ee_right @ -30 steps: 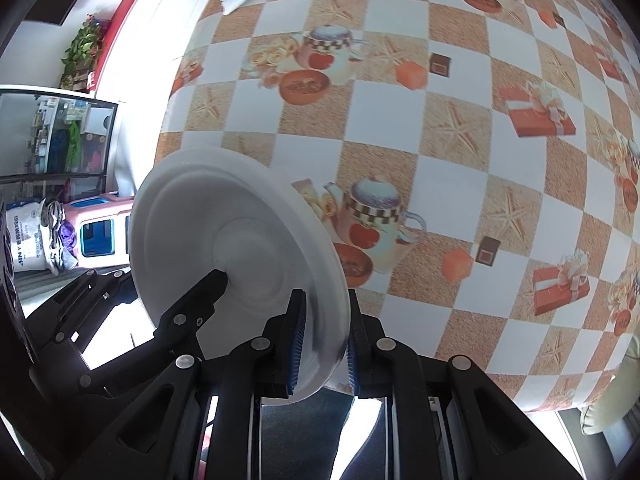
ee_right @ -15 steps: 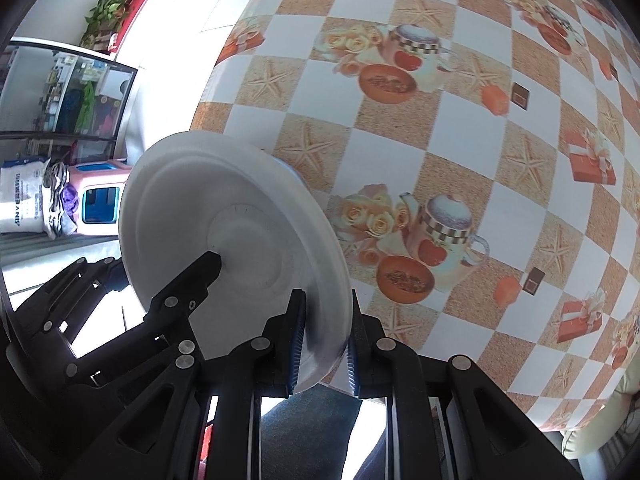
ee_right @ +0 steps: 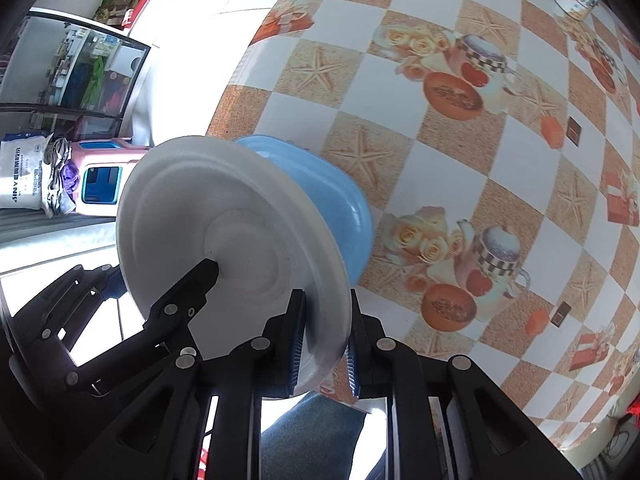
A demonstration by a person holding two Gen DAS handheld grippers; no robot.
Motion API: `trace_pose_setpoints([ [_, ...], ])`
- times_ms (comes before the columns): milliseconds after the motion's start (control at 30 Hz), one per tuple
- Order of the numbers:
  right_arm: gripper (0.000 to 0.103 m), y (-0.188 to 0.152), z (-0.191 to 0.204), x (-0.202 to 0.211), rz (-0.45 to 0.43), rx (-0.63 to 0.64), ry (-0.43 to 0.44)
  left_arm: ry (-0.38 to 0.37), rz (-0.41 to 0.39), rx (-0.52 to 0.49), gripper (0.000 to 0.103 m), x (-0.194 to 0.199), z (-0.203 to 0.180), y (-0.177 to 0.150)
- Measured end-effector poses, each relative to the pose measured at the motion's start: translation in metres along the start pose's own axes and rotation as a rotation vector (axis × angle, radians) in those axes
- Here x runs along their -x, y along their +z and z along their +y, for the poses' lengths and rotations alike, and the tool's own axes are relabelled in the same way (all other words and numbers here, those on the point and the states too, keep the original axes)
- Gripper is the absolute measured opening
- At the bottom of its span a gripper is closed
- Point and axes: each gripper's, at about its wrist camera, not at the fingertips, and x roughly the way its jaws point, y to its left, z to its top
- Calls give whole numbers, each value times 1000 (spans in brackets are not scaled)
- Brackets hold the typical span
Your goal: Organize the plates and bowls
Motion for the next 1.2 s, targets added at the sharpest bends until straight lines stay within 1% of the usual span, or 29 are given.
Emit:
trace_pose_setpoints([
  [167,21,10,4,-16,16,-5,12,9,19,13,43,-14,5,4],
  [400,21,16,-2,-34,43,-17,-2,5,49,21,43,-33,5,5],
  [533,21,15,-3,-42,43,-16,0,9,30,21,43,-34,7,5],
  [567,21,15,-3,-42,34,-14,5,15,20,19,45,-33,8,5],
  [633,21,16,-1,-42,26,-7,1,21,2,23,53,-32,11,6],
  [667,21,16,-2,-42,26,-3,1,17,-5,33,56,-31,13,5],
  [733,21,17,-2,-40,27,0,7,14,-27,51,66,-28,17,3],
  [800,21,12,-4,-37,24,2,5,23,-52,52,72,-24,18,1],
  [867,21,10,-5,-33,18,8,0,31,-48,48,77,-22,19,-1],
  [933,21,9,-4,-29,12,12,-4,44,-21,45,81,-23,20,-4],
  [967,25,8,-3,-27,6,13,-7,42,-14,42,83,-24,20,-6],
  [1000,42,8,-3,-23,-1,12,-1,40,-9,39,87,-25,20,-7],
  [1033,61,7,-2,-20,-8,12,24,43,-9,37,90,-25,19,-9],
  [1067,102,7,-1,-15,-20,10,34,39,-16,38,91,-24,19,-10],
  [1133,103,6,4,-5,-60,28,6,35,-35,42,103,-22,19,-12],
  [1200,103,5,7,1,-65,47,-9,36,-57,31,103,-17,15,-14],
])
